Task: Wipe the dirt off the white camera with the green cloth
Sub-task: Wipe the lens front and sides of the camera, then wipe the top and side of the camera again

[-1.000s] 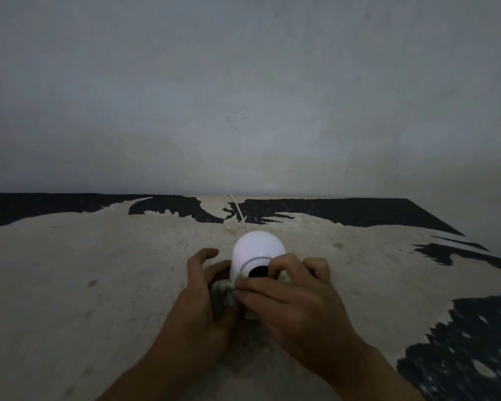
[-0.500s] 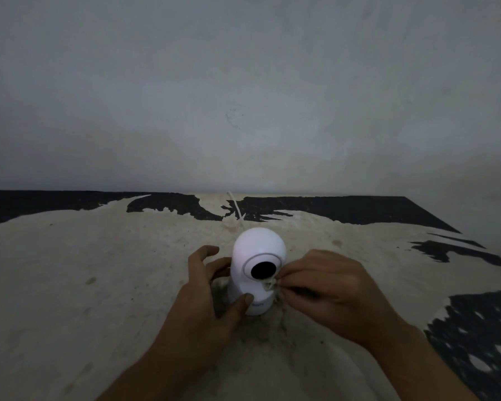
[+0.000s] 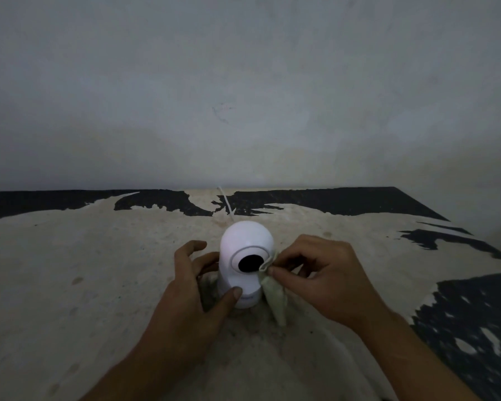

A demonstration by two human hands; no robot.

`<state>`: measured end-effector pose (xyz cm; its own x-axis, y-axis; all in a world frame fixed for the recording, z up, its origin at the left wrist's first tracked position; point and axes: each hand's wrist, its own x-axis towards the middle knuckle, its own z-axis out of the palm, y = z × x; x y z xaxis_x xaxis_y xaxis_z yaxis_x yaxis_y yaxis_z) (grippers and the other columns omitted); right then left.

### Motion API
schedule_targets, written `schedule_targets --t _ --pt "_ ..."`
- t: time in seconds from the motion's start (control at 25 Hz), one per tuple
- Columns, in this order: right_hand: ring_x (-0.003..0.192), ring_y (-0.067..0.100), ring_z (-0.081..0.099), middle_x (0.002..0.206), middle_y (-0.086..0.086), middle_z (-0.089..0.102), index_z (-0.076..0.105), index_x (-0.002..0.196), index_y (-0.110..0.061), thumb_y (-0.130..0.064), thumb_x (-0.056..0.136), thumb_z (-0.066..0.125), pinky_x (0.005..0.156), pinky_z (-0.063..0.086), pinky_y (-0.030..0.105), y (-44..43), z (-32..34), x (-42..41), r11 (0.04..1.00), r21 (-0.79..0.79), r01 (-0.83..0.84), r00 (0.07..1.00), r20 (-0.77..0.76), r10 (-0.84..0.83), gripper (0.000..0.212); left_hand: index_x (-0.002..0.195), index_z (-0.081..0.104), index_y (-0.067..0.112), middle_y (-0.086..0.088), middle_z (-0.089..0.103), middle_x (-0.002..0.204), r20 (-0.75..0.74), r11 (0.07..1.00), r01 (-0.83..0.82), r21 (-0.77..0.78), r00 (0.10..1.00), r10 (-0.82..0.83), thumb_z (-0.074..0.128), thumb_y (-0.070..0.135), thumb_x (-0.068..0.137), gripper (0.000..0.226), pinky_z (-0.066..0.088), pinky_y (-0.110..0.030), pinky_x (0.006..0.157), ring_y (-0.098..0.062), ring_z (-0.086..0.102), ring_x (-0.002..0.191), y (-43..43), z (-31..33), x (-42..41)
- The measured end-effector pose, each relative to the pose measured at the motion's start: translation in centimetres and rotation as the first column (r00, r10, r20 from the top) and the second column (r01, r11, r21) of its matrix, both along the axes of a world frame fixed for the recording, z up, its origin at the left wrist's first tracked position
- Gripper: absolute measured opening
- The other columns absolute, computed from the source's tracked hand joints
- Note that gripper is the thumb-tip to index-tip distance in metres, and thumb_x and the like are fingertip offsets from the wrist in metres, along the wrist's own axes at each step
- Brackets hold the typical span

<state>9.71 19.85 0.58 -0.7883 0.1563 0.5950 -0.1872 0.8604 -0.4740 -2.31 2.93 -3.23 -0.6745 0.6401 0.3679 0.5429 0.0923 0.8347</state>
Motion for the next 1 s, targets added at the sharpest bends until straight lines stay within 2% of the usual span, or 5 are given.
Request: schedule_targets --t 0.16,0.32,0.6,0.76,1.0 --pt "0.065 0.003 0.065 0.073 -0.005 0.069 0.074 0.079 -0.014 -0.011 0.072 0.082 0.060 0.047 0.009 -0.6 -0.6 -0.5 0.999 -0.040 -0.012 0.997 0.079 0.015 0.010 0.118 0.013 0.038 0.002 0.050 0.134 -0.002 1.000 0.000 -0.005 1.000 0.000 0.070 0.024 0.072 0.075 0.030 -0.022 0.099 -0.001 0.043 0.108 0.0 0.0 0.0" --pt "0.064 0.007 0.066 0.070 -0.005 0.070 0.072 0.074 -0.015 -0.014 0.069 0.084 0.059 0.051 0.014 -0.2 -0.5 -0.3 0.984 -0.174 0.045 0.995 0.096 -0.028 0.013 0.118 0.014 0.038 0.003 0.051 0.132 -0.020 1.000 0.007 0.008 1.000 -0.006 0.070 0.024 0.072 0.074 0.032 -0.015 0.094 0.000 0.045 0.108 0.0 -0.1 0.0" --pt "0.062 0.006 0.067 0.070 -0.004 0.072 0.074 0.075 -0.014 -0.015 0.069 0.085 0.060 0.055 0.020 0.3 -0.6 -0.3 0.960 -0.271 0.072 0.988 0.149 -0.032 0.013 0.119 0.013 0.038 0.000 0.051 0.133 -0.019 1.000 0.003 0.000 1.000 -0.003 0.071 0.024 0.071 0.076 0.034 -0.023 0.097 -0.003 0.045 0.108 -0.1 0.0 0.0" --pt "0.064 -0.002 0.065 0.075 -0.009 0.070 0.072 0.079 -0.015 -0.012 0.073 0.081 0.059 0.049 0.011 -0.2 -0.9 -0.3 0.982 -0.186 0.025 0.967 0.255 0.024 0.011 0.118 0.013 0.039 0.000 0.050 0.134 -0.010 1.000 -0.006 -0.008 1.000 0.006 0.070 0.024 0.072 0.074 0.032 -0.024 0.098 -0.003 0.044 0.107 -0.1 0.0 0.1" --pt "0.082 0.012 0.069 0.087 0.001 0.071 0.068 0.097 -0.016 0.004 0.079 0.071 0.073 0.056 0.022 0.4 -0.3 -0.4 0.853 -0.522 0.013 0.998 -0.044 -0.043 0.027 0.117 0.013 0.040 0.003 0.050 0.134 -0.016 1.000 0.003 -0.013 1.000 -0.003 0.069 0.029 0.072 0.073 0.036 -0.024 0.096 -0.002 0.045 0.107 0.0 0.0 0.1"
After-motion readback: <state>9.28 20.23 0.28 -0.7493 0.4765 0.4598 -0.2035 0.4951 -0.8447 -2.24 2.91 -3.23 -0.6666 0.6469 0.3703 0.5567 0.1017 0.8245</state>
